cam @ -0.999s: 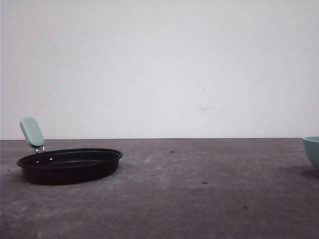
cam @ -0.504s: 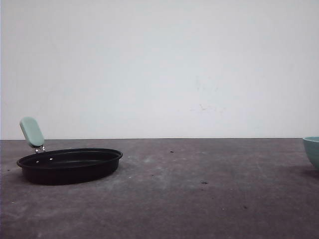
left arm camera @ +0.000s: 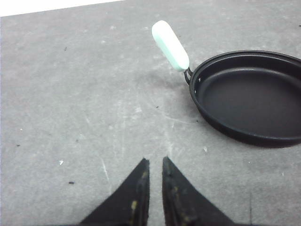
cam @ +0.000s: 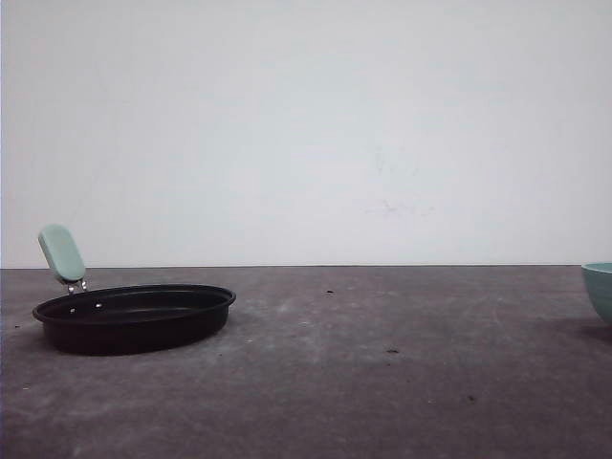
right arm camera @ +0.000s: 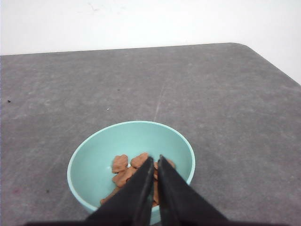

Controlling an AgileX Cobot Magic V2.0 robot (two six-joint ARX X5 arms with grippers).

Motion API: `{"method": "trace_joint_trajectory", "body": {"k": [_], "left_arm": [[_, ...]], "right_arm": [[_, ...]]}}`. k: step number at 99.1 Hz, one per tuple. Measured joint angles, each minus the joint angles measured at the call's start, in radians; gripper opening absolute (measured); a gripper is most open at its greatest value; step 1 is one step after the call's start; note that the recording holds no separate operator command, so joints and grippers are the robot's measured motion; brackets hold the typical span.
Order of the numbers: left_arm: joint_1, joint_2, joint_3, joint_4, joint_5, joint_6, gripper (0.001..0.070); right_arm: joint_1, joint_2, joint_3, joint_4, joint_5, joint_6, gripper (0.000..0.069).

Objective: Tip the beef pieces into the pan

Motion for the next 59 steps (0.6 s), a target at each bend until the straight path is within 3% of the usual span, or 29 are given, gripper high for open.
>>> {"method": "trace_joint_trajectory", "body": {"k": [40,59], "left_arm": [[0.000,0.000,0.000,0.000,0.001,-0.003,0.0025],[0.000,0.000,0.000,0.000,0.002,-0.100,0.0025]], "right_arm": [[0.000,0.000,0.000,-0.021,0.031,-0.001,0.0011],[0.000,0.000,0.000,-0.021,0.032,-0.006,0.0011]]}}
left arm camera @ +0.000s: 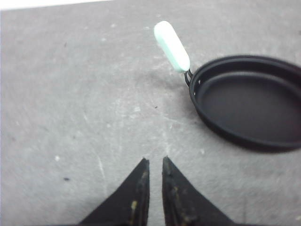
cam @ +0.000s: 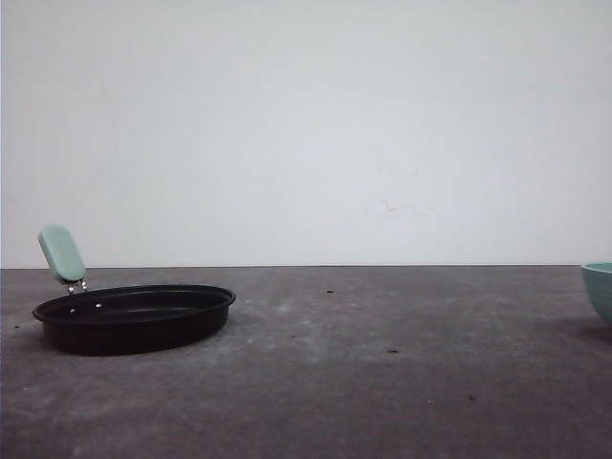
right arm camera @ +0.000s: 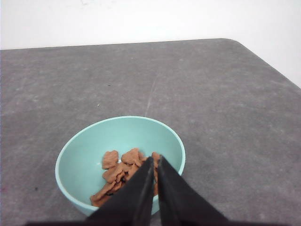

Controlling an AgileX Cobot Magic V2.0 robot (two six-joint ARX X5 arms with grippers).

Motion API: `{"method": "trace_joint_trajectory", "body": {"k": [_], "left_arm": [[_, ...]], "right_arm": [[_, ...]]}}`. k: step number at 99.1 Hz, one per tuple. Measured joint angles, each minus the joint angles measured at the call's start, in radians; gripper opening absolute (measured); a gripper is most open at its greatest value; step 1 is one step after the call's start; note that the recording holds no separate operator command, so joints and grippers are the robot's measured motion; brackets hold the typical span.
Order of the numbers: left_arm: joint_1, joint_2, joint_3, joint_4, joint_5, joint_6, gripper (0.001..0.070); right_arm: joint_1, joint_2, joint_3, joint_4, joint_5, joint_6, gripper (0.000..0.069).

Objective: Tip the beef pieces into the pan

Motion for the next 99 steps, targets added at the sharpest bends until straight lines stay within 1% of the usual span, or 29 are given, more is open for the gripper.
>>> {"method": "trace_joint_trajectory", "body": {"k": [16,29,33,39,45,54,66,71,76,88,99], "left_arm": [[0.000,0.000,-0.003,0.015,0.002,-0.127,0.0025],[0.000,0.000,-0.006,0.027,0.002,-0.273,0.0025],[0.000,0.000,-0.006,0.028,0.002,-0.309,0.0025],[0.000,0.000,-0.006,0.029,0.002,-0.350,0.0025],[0.000,0.000,-0.006,0.032,0.002,-0.375,0.0025],[0.000,0.000,-0.007,0.034,0.016,-0.389,0.0025],[0.000,0.000,-0.005,0.032,0.068,-0.400,0.0025],[0.000,0.000,0.005,0.027,0.089,-0.402,0.0024],[0.000,0.002,0.027,0.027,0.098,-0.402,0.0024],[0.000,0.030,0.124,0.031,0.103,-0.400,0.0024],[0.000,0.113,0.231,0.037,0.103,-0.373,0.0024]], "right_arm": [[0.000,0.000,0.000,0.002,-0.002,0.000,0.0011],[0.000,0.000,0.000,0.033,-0.003,0.005,0.0011],[0.000,0.000,0.000,0.049,-0.006,0.011,0.0011],[0.000,0.000,0.000,0.072,-0.011,0.032,0.0011],[0.000,0.000,0.000,0.087,-0.027,0.062,0.0011],[0.000,0.000,0.000,0.090,-0.037,0.108,0.0011],[0.000,0.000,0.000,0.128,-0.050,0.199,0.0011],[0.000,0.000,0.000,0.147,-0.066,0.238,0.0011],[0.000,0.000,0.001,0.166,-0.098,0.267,0.0011],[0.001,0.000,0.048,0.178,-0.187,0.300,0.0010],[0.002,0.002,0.146,0.180,-0.193,0.306,0.0010]]}}
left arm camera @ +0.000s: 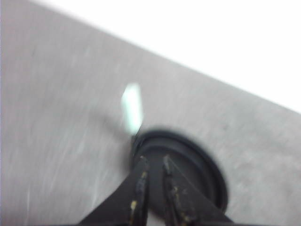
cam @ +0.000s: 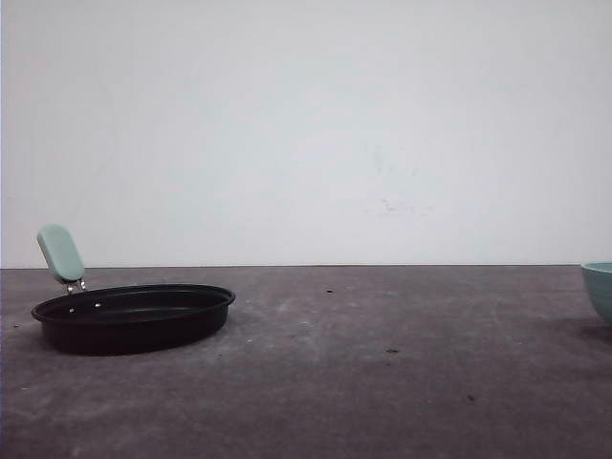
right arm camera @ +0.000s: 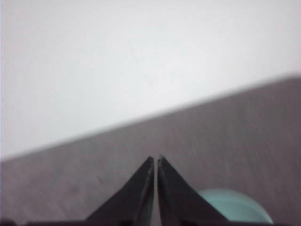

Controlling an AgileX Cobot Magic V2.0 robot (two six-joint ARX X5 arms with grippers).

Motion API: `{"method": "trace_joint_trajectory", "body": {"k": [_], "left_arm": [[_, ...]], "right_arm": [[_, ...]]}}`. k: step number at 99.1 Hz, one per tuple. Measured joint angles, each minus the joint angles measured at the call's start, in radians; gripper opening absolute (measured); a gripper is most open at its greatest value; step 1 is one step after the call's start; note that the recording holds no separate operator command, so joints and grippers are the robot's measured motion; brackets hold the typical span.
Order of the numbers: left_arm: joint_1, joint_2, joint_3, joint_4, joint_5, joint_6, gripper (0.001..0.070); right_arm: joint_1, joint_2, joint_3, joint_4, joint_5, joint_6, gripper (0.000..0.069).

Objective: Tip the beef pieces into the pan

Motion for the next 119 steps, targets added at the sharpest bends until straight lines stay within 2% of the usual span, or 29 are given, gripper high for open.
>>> {"method": "trace_joint_trajectory", "body": {"k": [9,18,36,53,72,88,93,98,111,115,119], "left_arm": [[0.000,0.101,0.097,-0.004,0.000,0.029,0.0024],[0.000,0.213,0.216,-0.019,0.001,0.053,0.0024],[0.000,0.415,0.485,-0.016,0.002,0.071,0.0024],[0.000,0.528,0.675,-0.018,0.007,0.078,0.0024],[0.000,0.582,0.741,-0.045,0.007,0.100,0.0025],[0.000,0.579,0.740,-0.129,0.008,0.100,0.0035],[0.000,0.575,0.740,-0.141,0.008,0.099,0.0097],[0.000,0.574,0.740,-0.159,0.009,0.098,0.0238],[0.000,0.570,0.740,-0.200,0.008,0.086,0.0611],[0.000,0.570,0.740,-0.213,0.005,0.082,0.0667],[0.000,0.573,0.740,-0.227,-0.002,0.080,0.0689]], "right_arm": [[0.000,0.026,0.102,-0.005,-0.001,-0.001,0.0010],[0.000,0.090,0.229,-0.069,-0.018,-0.014,0.0010],[0.000,0.283,0.528,-0.274,-0.045,-0.105,0.0010],[0.000,0.481,0.818,-0.477,-0.063,-0.171,0.0010],[0.000,0.643,1.066,-0.640,-0.070,-0.224,0.0010],[0.000,0.680,1.122,-0.647,-0.070,-0.246,0.0010],[0.000,0.680,1.122,-0.660,-0.070,-0.249,0.0019],[0.000,0.680,1.122,-0.671,-0.070,-0.250,0.0071],[0.000,0.690,1.122,-0.711,-0.070,-0.250,0.0353],[0.000,0.696,1.122,-0.726,-0.070,-0.250,0.0405],[0.000,0.702,1.122,-0.736,-0.070,-0.250,0.0439]]}}
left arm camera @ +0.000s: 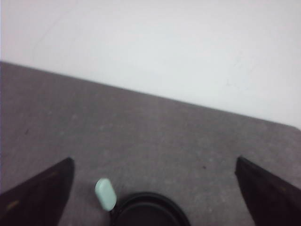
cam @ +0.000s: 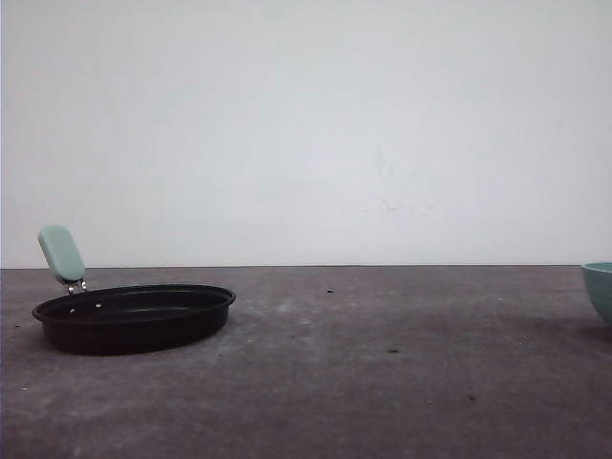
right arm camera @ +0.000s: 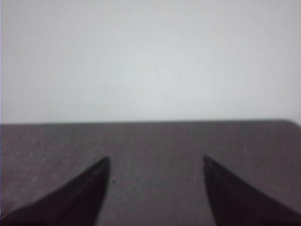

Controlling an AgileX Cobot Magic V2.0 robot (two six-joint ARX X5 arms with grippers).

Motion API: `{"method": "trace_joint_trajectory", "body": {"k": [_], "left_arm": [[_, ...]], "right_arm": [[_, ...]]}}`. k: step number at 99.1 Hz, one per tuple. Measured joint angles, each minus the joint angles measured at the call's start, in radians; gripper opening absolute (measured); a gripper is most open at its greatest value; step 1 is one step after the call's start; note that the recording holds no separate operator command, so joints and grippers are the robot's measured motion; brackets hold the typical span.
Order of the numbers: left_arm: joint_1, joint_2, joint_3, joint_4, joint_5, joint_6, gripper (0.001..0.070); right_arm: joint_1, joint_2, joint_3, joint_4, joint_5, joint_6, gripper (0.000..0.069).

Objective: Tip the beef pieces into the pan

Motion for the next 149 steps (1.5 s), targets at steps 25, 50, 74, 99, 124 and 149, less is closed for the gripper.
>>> {"method": "trace_joint_trajectory", "body": {"k": [25,50,74,99,124,149], "left_arm": [[0.002,0.030,0.000,-0.156,-0.122,0.103,0.0692],[0.002,0.022,0.000,-0.154,-0.116,0.106,0.0691],[0.007,0.149,0.000,-0.131,-0.036,0.050,0.0684],[0.060,0.471,0.000,-0.028,0.225,-0.045,0.0684],[0.146,0.681,0.000,0.014,0.248,-0.125,0.0681],[0.165,0.834,0.000,0.097,0.248,-0.136,0.0675]], "right_arm": [[0.000,0.026,0.000,-0.065,0.007,-0.005,0.0633],[0.006,0.053,0.000,-0.066,0.052,-0.025,0.0682],[0.006,0.103,0.000,-0.067,0.076,-0.025,0.0682],[0.020,0.171,0.000,-0.127,0.077,-0.027,0.0682],[0.026,0.172,0.000,-0.176,0.081,-0.058,0.0682],[0.026,0.159,0.000,-0.189,0.100,-0.069,0.0682]]}}
